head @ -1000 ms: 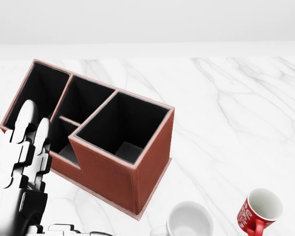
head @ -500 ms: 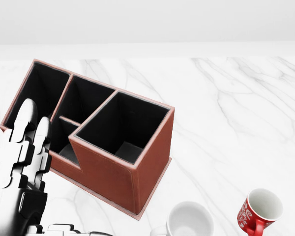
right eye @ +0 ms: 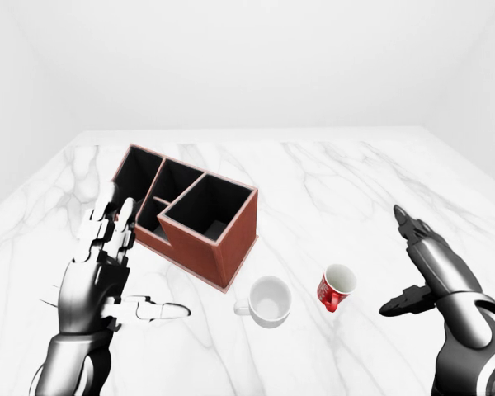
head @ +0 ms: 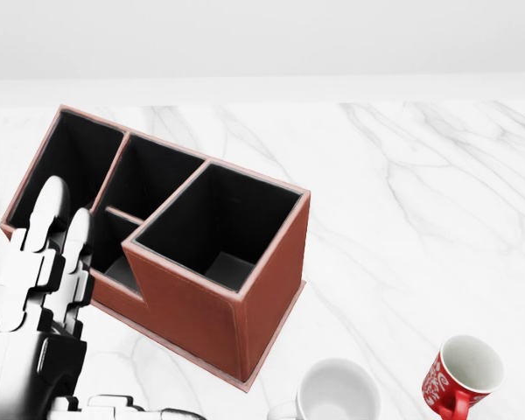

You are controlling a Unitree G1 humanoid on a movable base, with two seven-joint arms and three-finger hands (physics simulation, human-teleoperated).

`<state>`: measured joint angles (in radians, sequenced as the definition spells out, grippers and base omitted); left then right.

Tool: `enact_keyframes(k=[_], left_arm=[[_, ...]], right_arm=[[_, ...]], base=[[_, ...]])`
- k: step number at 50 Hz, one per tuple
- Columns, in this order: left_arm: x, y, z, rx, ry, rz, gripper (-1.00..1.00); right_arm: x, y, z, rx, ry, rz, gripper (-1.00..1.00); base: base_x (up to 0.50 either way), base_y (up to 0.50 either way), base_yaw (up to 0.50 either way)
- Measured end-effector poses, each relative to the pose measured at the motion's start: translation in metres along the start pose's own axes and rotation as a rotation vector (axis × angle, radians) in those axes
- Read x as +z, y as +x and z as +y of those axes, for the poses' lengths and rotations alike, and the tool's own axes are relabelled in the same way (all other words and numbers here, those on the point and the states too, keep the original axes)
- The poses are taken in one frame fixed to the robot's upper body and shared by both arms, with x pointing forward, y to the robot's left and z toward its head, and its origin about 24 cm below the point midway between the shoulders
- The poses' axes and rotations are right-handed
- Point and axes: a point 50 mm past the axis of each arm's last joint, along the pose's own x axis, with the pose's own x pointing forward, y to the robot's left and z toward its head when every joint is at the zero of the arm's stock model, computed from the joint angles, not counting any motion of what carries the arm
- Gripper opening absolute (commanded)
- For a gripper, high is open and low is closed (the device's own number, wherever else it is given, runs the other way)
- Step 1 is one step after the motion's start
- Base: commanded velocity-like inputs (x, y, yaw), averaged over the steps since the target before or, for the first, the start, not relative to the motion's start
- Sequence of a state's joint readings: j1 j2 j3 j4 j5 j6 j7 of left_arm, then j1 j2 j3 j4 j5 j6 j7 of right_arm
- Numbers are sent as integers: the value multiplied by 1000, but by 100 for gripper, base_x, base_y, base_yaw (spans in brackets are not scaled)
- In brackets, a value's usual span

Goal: Pick up the red mug and place it to the right of the caddy.

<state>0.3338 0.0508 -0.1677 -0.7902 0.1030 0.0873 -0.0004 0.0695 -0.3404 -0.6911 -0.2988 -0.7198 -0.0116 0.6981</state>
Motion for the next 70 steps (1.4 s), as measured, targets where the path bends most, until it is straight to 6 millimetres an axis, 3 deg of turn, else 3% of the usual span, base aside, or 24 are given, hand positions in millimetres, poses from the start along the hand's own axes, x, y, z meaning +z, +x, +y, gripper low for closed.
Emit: enact_keyframes(k=[11, 36, 70], left_arm=[[0, 0, 2, 5, 0, -3, 100], [1, 1, 4, 11, 3, -9, 100], [3, 0, 4, 9, 6, -14, 100]], right_arm=[[10, 13, -4, 11, -41, -6, 100], [30, 31, 10, 82, -162, -47, 100], [28, 52, 34, 214, -259, -19, 100]], base=[[0, 0, 0], [0, 0, 0], [0, 0, 0]])
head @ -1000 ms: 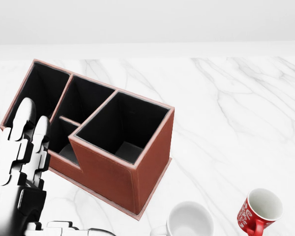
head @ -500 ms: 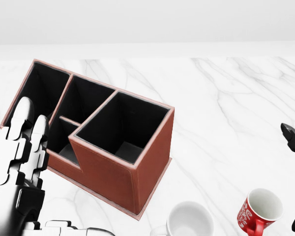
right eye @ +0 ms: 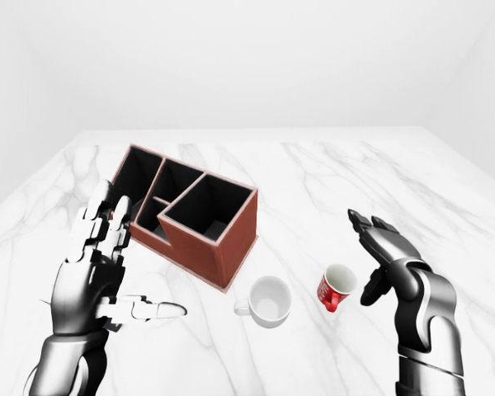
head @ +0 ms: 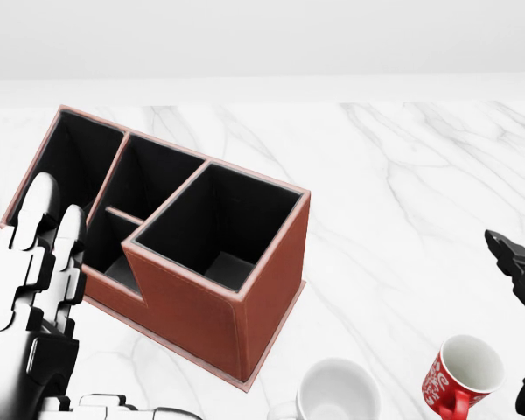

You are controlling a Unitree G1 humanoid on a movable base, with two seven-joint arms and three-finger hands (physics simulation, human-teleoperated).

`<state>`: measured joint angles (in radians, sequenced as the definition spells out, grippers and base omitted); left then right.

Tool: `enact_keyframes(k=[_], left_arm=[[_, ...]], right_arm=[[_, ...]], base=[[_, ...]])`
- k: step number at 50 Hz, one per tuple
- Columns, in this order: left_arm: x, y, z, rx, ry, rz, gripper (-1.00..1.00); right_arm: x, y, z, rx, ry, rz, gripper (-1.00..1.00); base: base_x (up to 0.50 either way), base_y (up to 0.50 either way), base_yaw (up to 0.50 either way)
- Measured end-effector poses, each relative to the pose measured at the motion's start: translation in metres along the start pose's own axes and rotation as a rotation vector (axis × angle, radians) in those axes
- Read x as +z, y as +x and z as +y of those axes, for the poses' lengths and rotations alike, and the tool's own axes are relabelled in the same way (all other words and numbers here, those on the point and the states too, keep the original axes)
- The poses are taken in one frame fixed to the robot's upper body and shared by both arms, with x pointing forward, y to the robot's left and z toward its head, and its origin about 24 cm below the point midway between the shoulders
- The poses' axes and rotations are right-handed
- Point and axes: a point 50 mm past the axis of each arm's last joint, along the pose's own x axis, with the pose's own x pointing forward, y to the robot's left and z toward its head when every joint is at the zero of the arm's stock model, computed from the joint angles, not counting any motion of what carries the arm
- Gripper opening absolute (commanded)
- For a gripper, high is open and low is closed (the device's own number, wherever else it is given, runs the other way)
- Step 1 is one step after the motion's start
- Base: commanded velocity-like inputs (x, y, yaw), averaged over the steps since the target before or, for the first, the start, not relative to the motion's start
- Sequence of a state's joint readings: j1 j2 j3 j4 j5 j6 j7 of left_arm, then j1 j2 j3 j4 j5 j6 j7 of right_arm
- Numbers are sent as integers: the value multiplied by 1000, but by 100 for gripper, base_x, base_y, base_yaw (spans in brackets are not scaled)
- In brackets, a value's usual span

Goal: Pick up the red mug and place it to the right of the caddy.

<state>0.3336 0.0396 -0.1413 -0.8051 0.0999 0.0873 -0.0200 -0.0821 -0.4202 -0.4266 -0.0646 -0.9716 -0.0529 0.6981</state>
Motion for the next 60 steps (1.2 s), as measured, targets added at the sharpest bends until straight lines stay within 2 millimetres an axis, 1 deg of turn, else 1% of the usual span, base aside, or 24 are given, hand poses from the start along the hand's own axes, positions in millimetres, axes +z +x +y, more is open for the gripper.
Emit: enact_keyframes(k=[11, 23, 41, 60], left_arm=[[-1, 0, 0, -2, 0, 2, 100], [-3, 1, -1, -4, -1, 8, 100], [-3, 2, -1, -4, -1, 9, 100], [-3, 2, -1, -4, -1, 9, 100]], right_arm=[[6, 7, 0, 15, -31, 6, 100], [14, 20, 7, 66, -72, 16, 100], [21, 27, 16, 111, -117, 31, 100], [24, 34, 31, 171, -121, 39, 100]], base=[[0, 0, 0], [0, 0, 0], [0, 0, 0], [0, 0, 0]])
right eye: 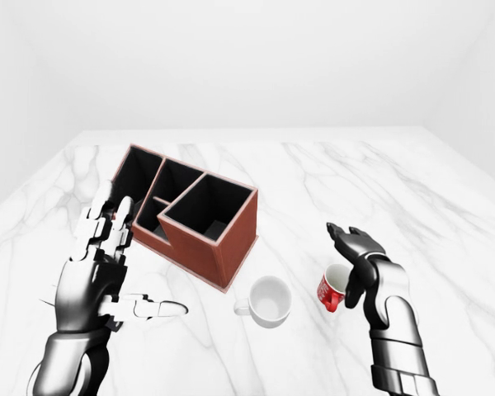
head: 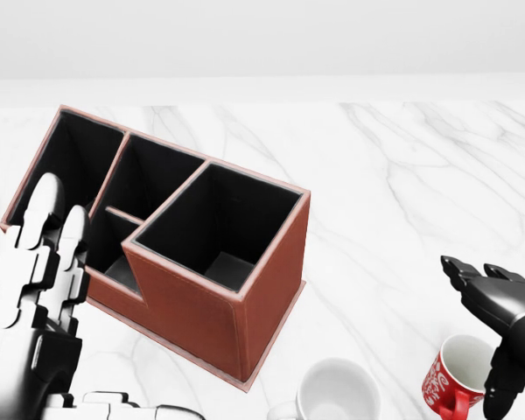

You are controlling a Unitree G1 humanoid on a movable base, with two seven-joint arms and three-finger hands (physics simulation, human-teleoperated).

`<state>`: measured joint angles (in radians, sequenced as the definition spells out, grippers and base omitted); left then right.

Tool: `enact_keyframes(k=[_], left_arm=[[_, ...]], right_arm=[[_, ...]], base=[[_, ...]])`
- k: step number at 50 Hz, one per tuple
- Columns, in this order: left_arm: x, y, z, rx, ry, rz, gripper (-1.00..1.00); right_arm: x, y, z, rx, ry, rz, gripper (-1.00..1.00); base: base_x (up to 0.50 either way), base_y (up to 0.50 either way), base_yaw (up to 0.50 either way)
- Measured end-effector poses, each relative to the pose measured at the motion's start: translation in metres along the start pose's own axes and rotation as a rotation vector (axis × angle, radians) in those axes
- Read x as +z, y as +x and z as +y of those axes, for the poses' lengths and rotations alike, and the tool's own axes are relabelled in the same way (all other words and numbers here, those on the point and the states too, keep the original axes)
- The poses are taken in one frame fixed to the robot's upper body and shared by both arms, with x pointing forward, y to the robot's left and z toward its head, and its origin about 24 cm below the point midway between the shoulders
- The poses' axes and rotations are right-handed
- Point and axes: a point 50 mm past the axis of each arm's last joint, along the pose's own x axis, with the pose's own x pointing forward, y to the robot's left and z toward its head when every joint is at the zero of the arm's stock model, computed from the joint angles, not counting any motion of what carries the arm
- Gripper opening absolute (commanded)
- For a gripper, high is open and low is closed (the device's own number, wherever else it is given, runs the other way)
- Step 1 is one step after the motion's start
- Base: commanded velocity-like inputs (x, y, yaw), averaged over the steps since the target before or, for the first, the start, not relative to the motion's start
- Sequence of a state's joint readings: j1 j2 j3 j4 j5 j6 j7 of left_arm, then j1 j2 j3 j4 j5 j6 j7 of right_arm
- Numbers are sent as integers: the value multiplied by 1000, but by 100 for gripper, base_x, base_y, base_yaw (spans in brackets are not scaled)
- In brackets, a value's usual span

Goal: Pick up the red mug and place it to the right of the caddy.

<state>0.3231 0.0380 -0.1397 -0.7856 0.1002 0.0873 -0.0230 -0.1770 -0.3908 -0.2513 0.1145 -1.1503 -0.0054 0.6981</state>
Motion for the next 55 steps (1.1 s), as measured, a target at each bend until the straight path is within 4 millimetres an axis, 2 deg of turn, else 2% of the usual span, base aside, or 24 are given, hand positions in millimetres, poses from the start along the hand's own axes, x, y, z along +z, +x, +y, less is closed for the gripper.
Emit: enact_keyframes(k=[55], left_arm=[[-1, 1, 1, 3, 0, 3, 100]], right_arm=[[0, 15, 21, 118, 7, 12, 100]], base=[[0, 0, 0]])
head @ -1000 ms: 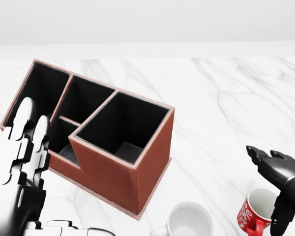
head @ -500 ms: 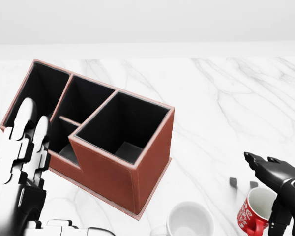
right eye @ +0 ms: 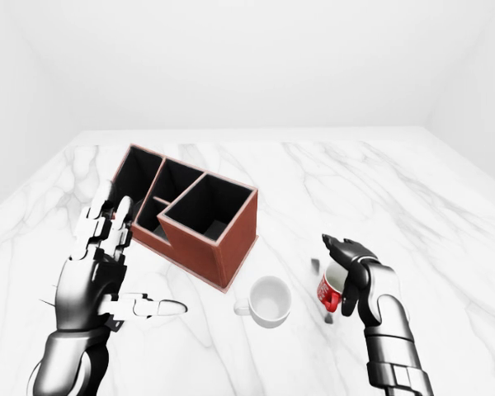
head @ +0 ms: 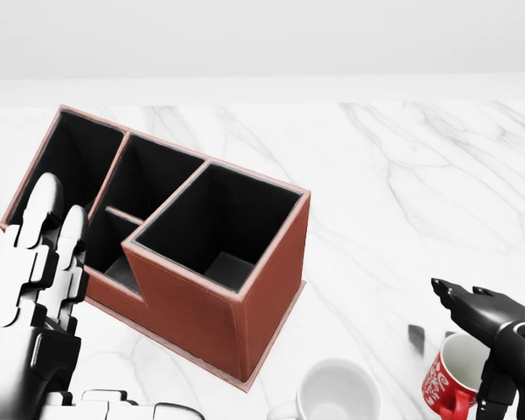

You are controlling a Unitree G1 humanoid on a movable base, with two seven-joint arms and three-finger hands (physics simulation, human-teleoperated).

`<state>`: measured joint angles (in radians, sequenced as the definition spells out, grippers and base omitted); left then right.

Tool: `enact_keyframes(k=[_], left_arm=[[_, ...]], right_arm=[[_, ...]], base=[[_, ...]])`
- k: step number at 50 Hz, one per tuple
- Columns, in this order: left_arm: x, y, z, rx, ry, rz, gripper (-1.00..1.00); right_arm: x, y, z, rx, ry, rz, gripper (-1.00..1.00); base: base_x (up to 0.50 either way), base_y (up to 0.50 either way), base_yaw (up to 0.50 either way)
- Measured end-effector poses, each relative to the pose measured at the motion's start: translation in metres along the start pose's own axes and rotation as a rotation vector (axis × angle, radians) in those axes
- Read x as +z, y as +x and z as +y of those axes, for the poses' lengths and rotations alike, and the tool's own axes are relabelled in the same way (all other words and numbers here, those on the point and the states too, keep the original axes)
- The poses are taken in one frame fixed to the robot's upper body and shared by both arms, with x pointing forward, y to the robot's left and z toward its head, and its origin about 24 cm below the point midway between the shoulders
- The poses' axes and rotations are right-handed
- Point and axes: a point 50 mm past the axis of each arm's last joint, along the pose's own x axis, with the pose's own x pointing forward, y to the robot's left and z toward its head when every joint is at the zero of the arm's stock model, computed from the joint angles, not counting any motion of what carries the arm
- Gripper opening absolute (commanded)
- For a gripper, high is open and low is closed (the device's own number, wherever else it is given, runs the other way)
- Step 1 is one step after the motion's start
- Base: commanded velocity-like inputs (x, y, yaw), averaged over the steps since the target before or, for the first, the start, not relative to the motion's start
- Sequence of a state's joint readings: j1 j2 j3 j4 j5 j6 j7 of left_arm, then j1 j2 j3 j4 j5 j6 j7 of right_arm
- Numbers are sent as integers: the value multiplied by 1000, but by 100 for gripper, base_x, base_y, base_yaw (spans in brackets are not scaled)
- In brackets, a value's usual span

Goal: Pick up the red mug and place it to the right of the caddy.

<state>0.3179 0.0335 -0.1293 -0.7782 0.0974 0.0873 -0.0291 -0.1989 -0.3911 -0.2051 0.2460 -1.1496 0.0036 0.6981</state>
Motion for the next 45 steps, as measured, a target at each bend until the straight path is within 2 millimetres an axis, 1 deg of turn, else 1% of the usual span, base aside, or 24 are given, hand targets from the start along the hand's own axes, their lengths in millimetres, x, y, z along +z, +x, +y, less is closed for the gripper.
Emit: enact_keyframes(k=[13, 14, 15, 16, 17, 18, 19, 37, 45], left_arm=[[1, 0, 0, 1, 1, -3, 100], [1, 0, 0, 1, 1, -3, 100], [1, -1, 0, 1, 1, -3, 100], [1, -1, 0, 1, 1, -2, 100], [1, -1, 0, 0, 1, -2, 100], [1, -1, 0, 1, 1, -2, 100], [1, -1, 0, 1, 1, -2, 100], [1, -1, 0, 1, 1, -1, 100], [1, -1, 0, 1, 0, -2, 100]], right_arm=[[-2, 4, 6, 34, 4, 3, 100], [-2, 4, 6, 36, 4, 3, 35], [-2, 4, 6, 36, 5, 3, -19], [-2, 4, 6, 38, 7, 4, -51], [-2, 5, 6, 39, 11, 4, -62], [-3, 5, 7, 40, 14, 4, -86], [-3, 5, 7, 41, 16, 4, -100], [-7, 2, 6, 31, 19, 9, -100], [-10, -2, -3, -9, 34, 18, -100]], base=[[0, 0, 0], [0, 0, 0], [0, 0, 0], [0, 0, 0], [0, 0, 0], [0, 0, 0], [0, 0, 0], [0, 0, 0], [0, 0, 0]])
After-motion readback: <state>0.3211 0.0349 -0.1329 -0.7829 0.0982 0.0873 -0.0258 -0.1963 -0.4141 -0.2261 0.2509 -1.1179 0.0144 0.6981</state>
